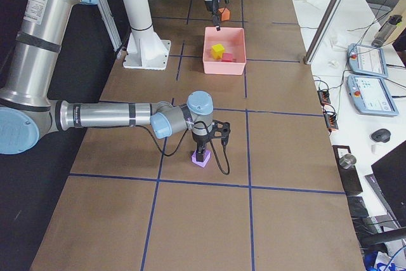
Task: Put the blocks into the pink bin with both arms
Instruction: 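Carry the yellow cube into the pink bin and release it, then grasp the purple cube with the right gripper while the left gripper hovers over the bin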
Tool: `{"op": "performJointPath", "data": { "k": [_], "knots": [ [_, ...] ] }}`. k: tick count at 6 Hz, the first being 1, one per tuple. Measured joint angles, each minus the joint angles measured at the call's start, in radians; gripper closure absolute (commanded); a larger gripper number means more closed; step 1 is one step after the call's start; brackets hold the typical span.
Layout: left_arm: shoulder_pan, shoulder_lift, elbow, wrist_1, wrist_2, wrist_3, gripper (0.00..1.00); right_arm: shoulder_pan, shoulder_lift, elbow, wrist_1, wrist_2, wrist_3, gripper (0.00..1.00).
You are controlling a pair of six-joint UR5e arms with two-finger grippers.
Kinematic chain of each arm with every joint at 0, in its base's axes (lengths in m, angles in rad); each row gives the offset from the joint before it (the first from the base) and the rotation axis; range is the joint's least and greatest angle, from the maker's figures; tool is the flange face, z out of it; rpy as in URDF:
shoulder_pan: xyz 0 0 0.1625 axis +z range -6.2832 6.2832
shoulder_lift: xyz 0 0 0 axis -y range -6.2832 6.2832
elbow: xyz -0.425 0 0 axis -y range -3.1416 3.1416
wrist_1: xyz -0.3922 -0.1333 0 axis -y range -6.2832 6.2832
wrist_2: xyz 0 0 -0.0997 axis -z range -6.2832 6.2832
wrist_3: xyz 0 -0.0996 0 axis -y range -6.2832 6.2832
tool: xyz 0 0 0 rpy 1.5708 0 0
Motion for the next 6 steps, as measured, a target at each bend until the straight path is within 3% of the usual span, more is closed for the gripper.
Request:
{"op": "performJointPath", "data": {
  "k": [3, 6],
  "knots": [
    [0.006, -0.001, -0.002, 0.0, 0.008, 0.0, 0.0, -0.106, -0.003, -0.066, 0.2, -0.095, 0.288, 0.0],
    [0.007, 0.0, 0.001, -0.003, 0.009, 0.0, 0.0, -0.218, -0.023, -0.102, 0.227, -0.18, 0.34, 0.0]
  ]
}}
